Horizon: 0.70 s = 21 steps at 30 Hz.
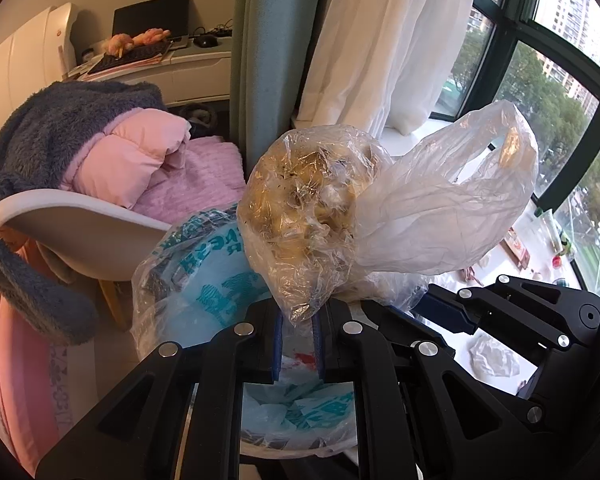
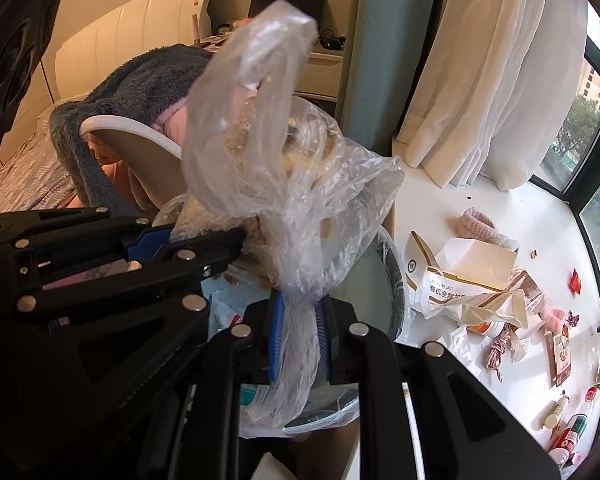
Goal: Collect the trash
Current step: 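Open both grippers to drop the peanut-shell bag into the bin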
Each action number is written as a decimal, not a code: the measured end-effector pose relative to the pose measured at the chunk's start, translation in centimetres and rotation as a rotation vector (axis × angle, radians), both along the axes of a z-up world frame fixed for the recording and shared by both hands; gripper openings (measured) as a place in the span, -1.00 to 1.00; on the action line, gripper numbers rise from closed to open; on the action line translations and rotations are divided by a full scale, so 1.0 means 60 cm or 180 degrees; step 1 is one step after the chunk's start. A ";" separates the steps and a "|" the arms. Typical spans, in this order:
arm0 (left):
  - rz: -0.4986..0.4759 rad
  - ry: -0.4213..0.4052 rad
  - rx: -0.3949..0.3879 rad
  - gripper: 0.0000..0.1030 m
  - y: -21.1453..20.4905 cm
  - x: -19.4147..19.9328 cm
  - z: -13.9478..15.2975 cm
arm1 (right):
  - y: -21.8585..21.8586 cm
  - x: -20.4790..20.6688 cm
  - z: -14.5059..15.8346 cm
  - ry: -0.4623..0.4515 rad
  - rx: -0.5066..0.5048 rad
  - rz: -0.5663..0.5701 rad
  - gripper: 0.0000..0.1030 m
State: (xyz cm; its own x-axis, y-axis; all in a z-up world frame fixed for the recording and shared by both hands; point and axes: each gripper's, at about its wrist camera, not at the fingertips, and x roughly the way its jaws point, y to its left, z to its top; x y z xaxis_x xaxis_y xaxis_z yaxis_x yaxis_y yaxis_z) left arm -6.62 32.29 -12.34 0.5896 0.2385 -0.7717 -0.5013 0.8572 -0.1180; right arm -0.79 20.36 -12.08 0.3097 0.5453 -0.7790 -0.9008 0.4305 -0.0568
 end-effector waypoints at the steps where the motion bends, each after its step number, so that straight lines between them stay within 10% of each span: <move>1: -0.0001 0.0002 -0.0006 -0.80 0.000 -0.001 0.000 | 0.000 -0.001 0.000 0.0003 -0.0006 -0.0004 -0.69; 4: 0.0000 -0.0005 0.0001 -0.80 -0.002 -0.001 0.000 | -0.001 -0.001 0.000 0.0001 -0.0001 -0.0044 -0.68; 9: 0.0156 -0.0012 0.0146 -0.21 0.001 -0.002 0.000 | 0.000 -0.007 0.000 -0.0123 -0.0037 -0.0087 -0.64; 21: 0.0106 -0.0085 0.0116 -0.18 0.004 -0.004 0.004 | -0.001 -0.008 0.007 -0.0138 0.0037 -0.0101 -0.49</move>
